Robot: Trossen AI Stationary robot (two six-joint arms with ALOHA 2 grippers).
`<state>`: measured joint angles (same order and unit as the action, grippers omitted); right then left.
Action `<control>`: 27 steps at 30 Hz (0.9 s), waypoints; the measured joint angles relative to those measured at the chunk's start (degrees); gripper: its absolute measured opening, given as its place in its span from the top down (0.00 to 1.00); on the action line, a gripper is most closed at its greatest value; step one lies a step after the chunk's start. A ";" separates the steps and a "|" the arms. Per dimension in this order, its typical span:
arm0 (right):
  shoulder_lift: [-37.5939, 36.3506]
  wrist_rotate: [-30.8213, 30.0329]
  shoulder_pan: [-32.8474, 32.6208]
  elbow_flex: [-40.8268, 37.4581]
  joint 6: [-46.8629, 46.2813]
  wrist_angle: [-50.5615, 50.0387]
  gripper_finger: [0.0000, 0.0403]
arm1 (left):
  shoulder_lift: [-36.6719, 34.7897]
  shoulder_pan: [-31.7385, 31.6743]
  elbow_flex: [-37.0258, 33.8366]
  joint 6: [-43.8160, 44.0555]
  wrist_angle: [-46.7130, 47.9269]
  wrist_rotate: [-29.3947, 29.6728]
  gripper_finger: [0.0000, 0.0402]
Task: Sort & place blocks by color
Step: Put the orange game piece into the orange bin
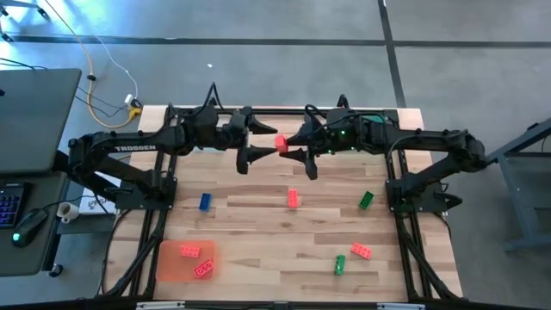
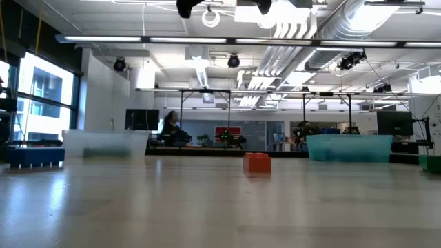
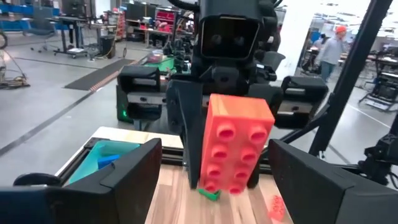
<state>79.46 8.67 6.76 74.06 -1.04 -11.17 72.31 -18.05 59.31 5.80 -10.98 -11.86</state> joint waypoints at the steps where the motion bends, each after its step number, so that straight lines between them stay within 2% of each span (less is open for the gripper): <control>1: 0.32 0.02 0.00 0.00 -0.02 0.18 0.73 | 0.00 0.15 0.00 0.01 0.00 0.81 0.30; 10: 3.01 1.52 0.76 0.00 -1.74 6.90 0.73 | 0.00 0.48 0.00 0.01 -0.05 0.65 0.30; 15: 4.62 2.17 0.76 0.00 -3.04 9.30 0.73 | 0.00 0.48 0.00 0.01 -2.11 4.20 0.30; 18: 4.76 2.18 0.77 0.00 -3.32 9.38 0.73 | 0.00 0.48 0.00 0.01 -2.93 4.35 0.32; 22: 4.76 1.92 1.14 0.02 -3.67 9.63 0.73 | 0.00 0.48 0.00 0.01 -2.23 4.31 0.41; 27: 4.76 1.92 1.57 0.02 -4.11 10.12 0.73 | 0.00 0.48 0.00 0.01 -2.19 3.75 0.61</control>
<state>84.23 10.58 8.34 74.08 -5.15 -1.05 72.31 -17.56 59.31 5.80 -13.17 -8.11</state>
